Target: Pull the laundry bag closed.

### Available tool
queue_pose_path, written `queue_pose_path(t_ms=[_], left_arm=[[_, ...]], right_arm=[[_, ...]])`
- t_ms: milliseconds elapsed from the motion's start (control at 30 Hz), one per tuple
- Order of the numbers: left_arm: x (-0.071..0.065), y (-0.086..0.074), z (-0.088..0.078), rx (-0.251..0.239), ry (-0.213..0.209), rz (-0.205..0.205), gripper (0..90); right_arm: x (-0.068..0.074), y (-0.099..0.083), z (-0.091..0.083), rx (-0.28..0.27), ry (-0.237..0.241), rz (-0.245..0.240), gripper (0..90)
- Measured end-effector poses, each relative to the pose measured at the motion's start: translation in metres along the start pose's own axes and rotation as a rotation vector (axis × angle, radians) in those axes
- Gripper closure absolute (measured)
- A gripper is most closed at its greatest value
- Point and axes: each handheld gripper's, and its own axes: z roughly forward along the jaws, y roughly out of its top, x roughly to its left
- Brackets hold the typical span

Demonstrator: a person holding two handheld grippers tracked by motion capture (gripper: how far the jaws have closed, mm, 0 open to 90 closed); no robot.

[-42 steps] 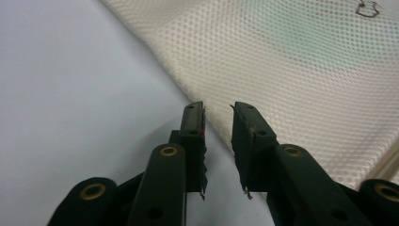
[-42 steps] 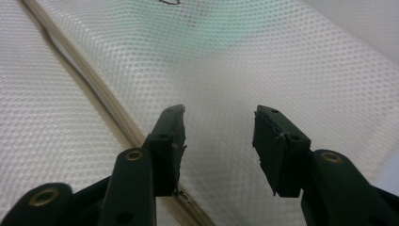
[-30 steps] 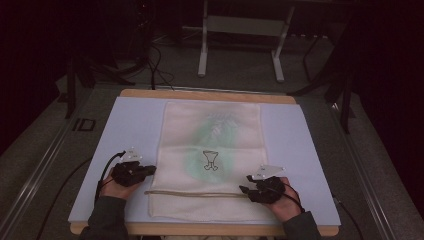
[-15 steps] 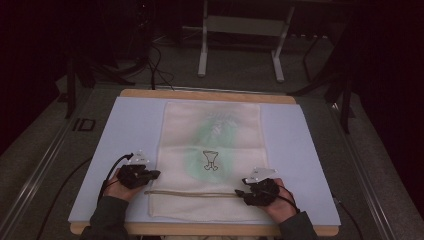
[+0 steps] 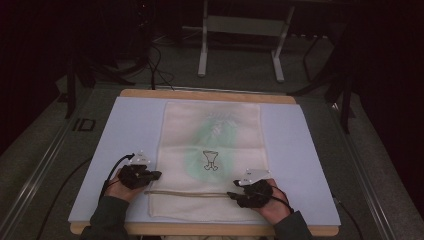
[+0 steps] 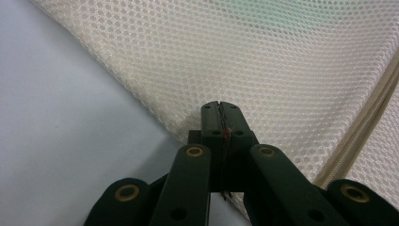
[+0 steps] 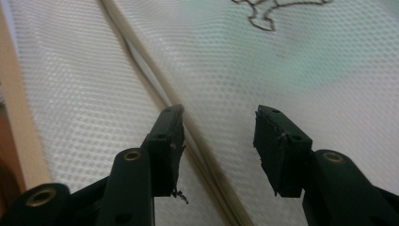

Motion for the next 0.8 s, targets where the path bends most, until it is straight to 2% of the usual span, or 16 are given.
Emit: queue_pose_path(t_ms=[167,800], left_arm=[[0.001,0.0,0.0,-0.004,-0.004,-0.005,89.4],[0.001,-0.001,0.0,-0.006,-0.015,-0.01,88.0]], right_arm=[[0.005,0.006,0.004,0.0,0.032,-0.012,52.2],[0.027,0.036,0.031,0.018,0.116,-0.117,52.0]])
